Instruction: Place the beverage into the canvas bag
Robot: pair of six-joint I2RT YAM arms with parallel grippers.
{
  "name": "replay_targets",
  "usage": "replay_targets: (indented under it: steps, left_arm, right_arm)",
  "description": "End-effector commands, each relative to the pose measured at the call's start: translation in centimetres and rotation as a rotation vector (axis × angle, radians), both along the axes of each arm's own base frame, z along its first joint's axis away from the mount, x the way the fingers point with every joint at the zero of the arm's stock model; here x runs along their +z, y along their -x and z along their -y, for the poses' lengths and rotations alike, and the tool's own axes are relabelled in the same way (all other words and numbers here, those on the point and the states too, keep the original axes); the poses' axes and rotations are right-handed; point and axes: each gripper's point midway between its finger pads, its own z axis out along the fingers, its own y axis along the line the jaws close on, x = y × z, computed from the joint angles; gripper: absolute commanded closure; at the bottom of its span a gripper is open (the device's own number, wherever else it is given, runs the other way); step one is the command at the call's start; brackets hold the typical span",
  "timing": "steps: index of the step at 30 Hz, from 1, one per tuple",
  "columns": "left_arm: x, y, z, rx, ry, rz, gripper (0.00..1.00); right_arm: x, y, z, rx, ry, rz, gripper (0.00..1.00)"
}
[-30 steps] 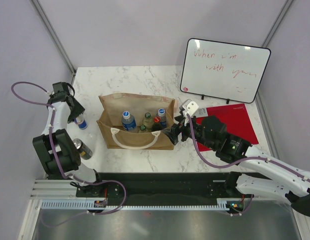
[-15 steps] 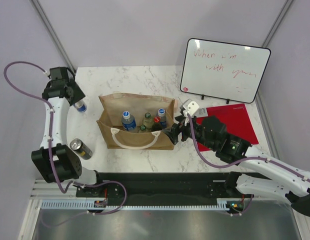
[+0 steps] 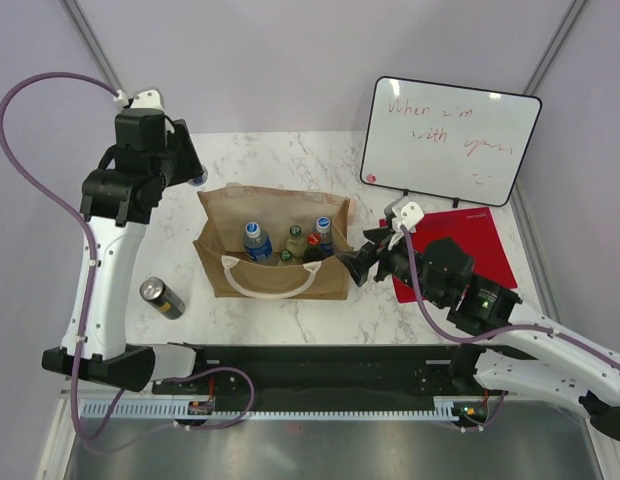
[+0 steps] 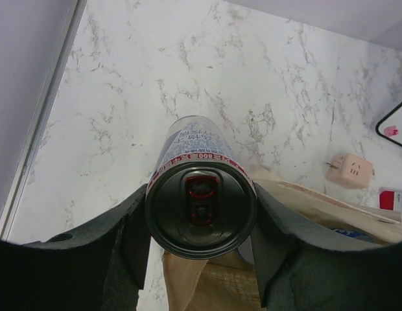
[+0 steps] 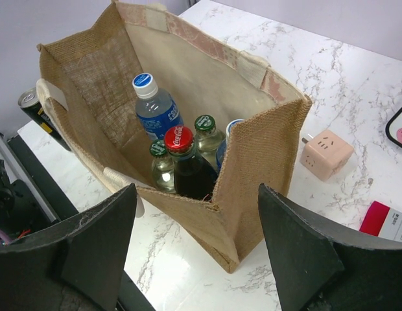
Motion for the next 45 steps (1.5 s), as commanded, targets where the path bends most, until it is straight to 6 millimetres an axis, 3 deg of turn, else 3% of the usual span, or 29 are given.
replay_targets:
  steps: [1,6,10,17,23,28,32,41,45]
  left_arm:
    - [6.2,2.8,1.9,-0.122,0.018,0.183,0.98]
    - [8.3,5.9,5.5,-0.327,0.086,0.24,0.98]
    - [7.3,7.8,7.4,-0.421,0.095,0.218,0.98]
    - [-0.3,8.4,10.6,-0.517,0.055,0.021,0.98]
    - [-2.3,9.9,12.3,-0.563,0.063,-0.025,0.98]
    - [-4.5,10.8,12.0,-0.538,0.031,-0.123,0.98]
    - [-7.4,11.9,12.6,-0.559,0.009,-0.228,0.98]
    - [-7.9,12.5,11.3,-0.51,-0.013,-0.223,0.98]
    - [-9.6,12.7,12.3,-0.544,0.008,-0.26,0.98]
  right_arm:
    - [1.2,-0.5,1.1,-0.065,-0.048,0.015,0.18]
    - [1.7,-1.1,2.4,-0.133,-0.043,0.038,0.18]
    - [2.6,-1.7,3.5,-0.191,-0.055,0.058,0.17]
    - [3.6,-2.1,4.8,-0.256,-0.065,0.083,0.17]
    - [2.7,-2.2,4.1,-0.246,-0.064,0.049,0.17]
    - [2.7,-2.2,3.1,-0.221,-0.079,0.021,0.17]
    - [3.2,-2.1,2.6,-0.199,-0.084,0.024,0.17]
    - [2.5,-2.5,2.4,-0.209,-0.063,0.022,0.17]
    - [2.4,-2.4,2.2,-0.202,-0.066,0.021,0.17]
